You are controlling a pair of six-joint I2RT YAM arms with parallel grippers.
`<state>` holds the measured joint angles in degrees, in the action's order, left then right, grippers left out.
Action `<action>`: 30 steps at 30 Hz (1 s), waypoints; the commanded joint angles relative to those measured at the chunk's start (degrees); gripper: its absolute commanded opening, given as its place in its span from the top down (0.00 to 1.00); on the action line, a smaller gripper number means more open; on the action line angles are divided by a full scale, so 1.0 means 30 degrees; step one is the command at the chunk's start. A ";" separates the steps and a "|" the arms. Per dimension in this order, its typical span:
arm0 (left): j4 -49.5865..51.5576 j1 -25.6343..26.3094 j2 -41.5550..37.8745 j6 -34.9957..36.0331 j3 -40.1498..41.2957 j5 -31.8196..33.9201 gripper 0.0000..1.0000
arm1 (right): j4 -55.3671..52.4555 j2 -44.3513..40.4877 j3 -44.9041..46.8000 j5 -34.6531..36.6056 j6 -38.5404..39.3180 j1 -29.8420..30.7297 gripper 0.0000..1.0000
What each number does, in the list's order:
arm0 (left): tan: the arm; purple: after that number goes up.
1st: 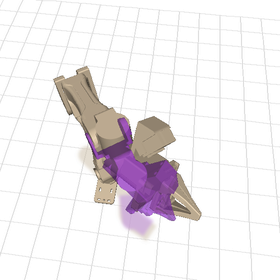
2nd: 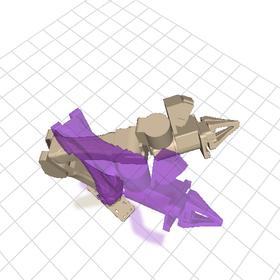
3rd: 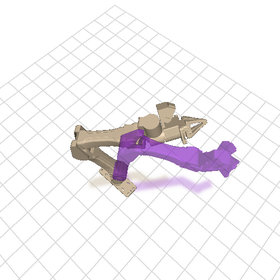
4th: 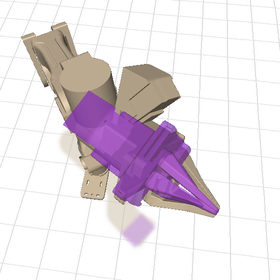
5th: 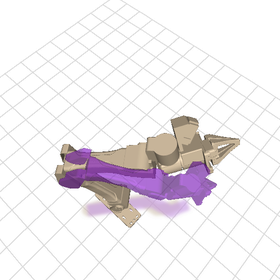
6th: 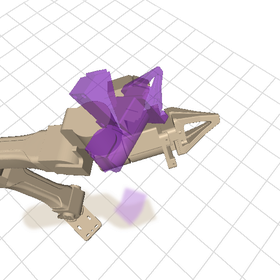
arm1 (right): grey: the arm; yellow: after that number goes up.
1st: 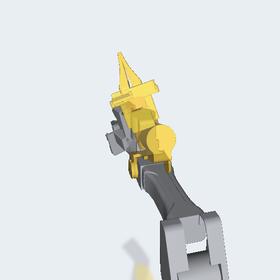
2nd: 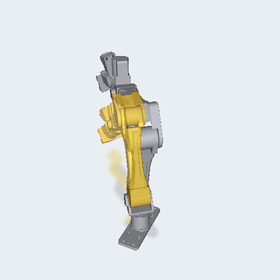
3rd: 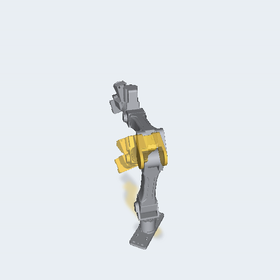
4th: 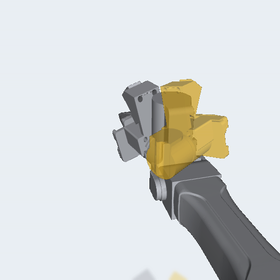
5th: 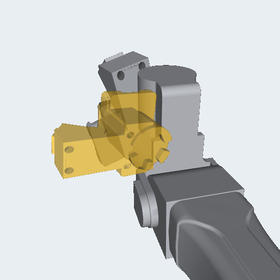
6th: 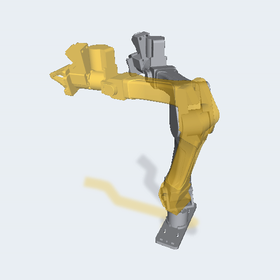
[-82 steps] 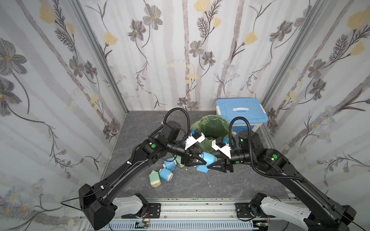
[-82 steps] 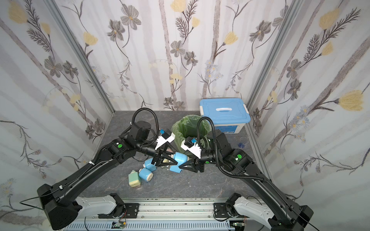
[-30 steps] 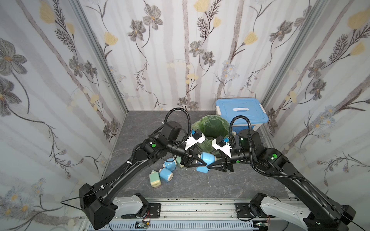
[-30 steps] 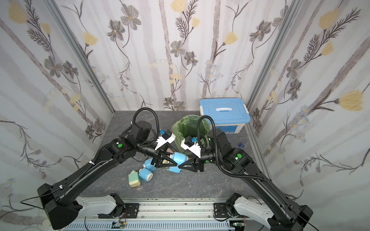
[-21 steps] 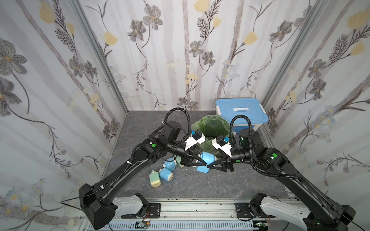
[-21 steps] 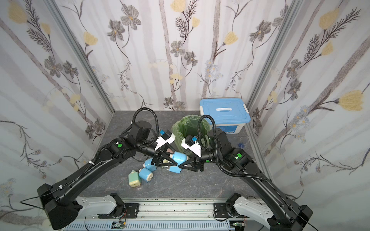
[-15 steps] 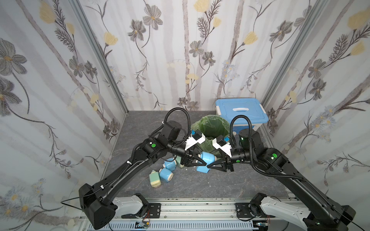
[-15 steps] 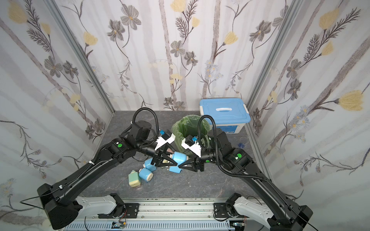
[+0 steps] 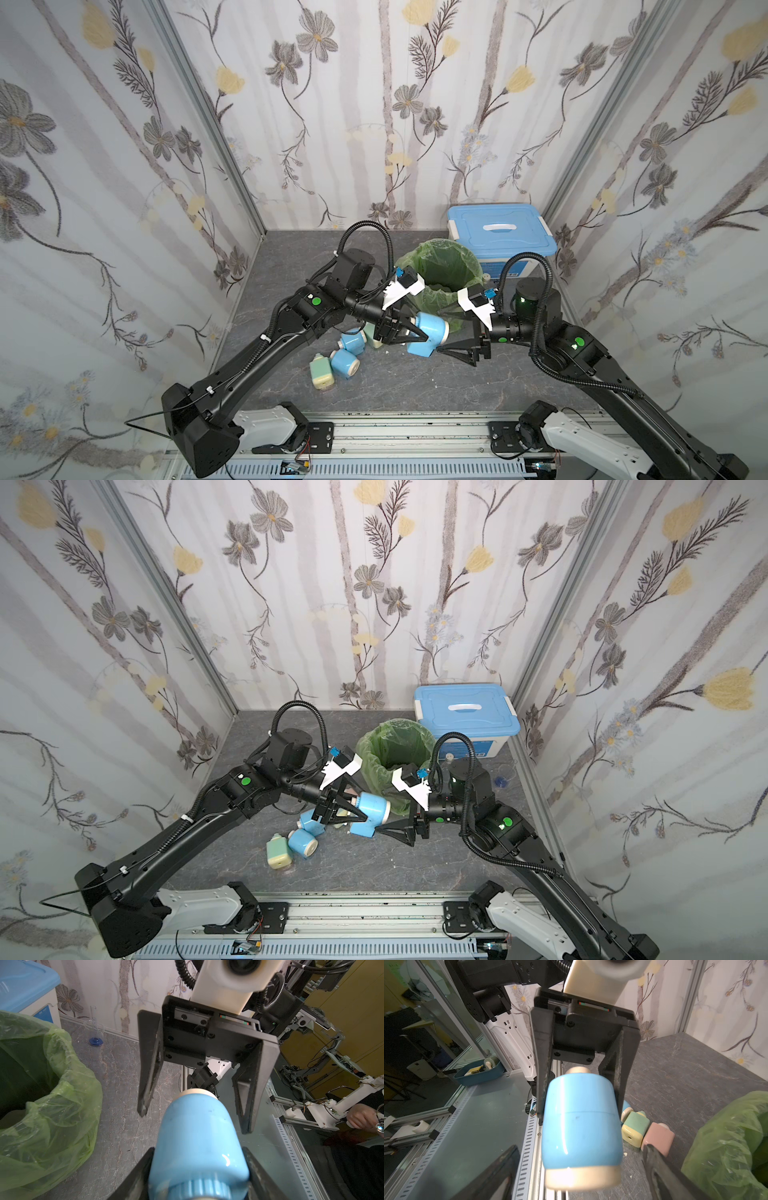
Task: Take out the pencil sharpener tray and clean the shavings
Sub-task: Pick up the pencil sharpener from the center of the board, then open the container of the pencil sharpener.
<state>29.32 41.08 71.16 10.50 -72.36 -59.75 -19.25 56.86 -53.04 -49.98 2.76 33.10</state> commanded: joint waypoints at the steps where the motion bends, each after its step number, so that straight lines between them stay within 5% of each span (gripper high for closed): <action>1: -0.0307 -0.0214 -0.0249 0.0272 -0.0147 -0.0587 0.68 | 0.2863 -0.0974 0.0956 -0.0940 -0.1281 -0.0858 0.01; 14: -0.3290 -0.1418 -0.0737 -0.1409 0.0270 -0.1596 0.67 | 0.7038 -0.3806 0.4100 -0.0766 -0.4091 -0.2771 0.00; 30: -0.8089 -0.2710 -0.1714 -0.3882 0.1602 -0.0671 0.69 | 1.4364 0.0186 0.3733 -0.3922 -0.8385 -0.3027 0.00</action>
<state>11.55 33.56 66.54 1.06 -68.23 -62.06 17.08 56.38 -41.32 -58.70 -19.84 23.57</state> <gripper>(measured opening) 0.597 0.995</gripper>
